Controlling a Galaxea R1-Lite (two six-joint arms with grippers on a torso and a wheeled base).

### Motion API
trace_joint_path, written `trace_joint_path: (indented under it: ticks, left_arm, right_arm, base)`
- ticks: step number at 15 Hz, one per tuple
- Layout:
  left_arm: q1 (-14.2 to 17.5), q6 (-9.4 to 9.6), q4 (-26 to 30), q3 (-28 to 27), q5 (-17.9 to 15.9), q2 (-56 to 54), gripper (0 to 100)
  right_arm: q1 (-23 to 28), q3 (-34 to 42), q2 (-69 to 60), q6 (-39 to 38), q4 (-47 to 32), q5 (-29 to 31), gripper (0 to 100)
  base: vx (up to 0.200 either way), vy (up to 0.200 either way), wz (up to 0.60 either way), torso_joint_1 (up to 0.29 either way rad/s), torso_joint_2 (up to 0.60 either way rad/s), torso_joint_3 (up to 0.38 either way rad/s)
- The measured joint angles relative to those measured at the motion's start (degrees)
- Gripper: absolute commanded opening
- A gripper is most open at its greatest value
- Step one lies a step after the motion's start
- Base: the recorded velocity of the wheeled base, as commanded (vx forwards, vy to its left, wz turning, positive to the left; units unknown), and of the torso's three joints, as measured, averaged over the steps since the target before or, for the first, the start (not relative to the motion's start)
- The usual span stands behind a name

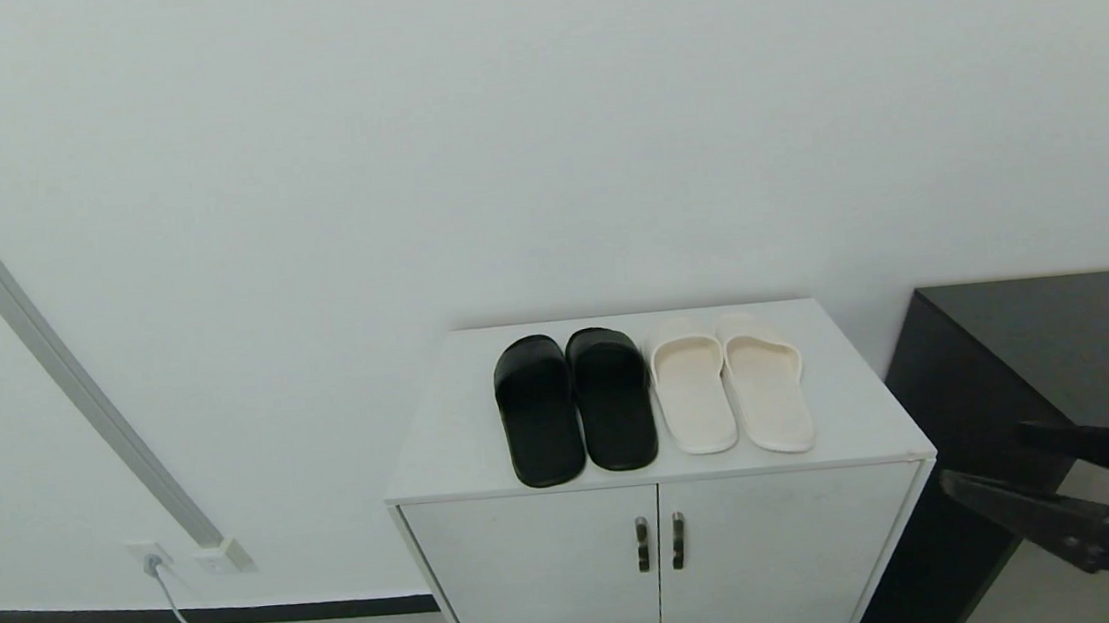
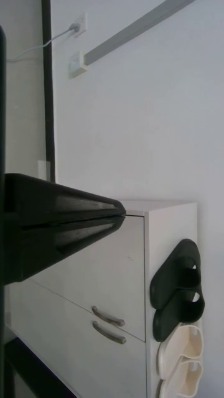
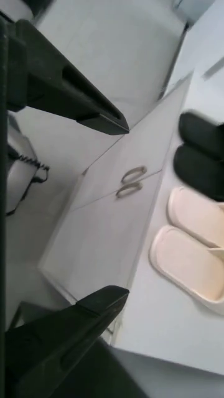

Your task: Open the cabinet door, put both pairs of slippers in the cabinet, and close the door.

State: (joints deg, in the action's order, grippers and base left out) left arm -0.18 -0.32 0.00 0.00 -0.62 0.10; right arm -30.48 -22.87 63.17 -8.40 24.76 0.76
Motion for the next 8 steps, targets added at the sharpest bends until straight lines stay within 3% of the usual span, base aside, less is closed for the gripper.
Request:
trace_joint_path:
  ticks: [8]
  left_arm:
    - [0.0, -0.01, 0.0, 0.0, 0.0, 0.0, 0]
  right_arm:
    - [-7.8, -9.0, 26.1, -4.7, 15.9, 14.0, 100]
  base:
    - [0.000, 0.000, 0.00, 0.000, 0.00, 0.000]
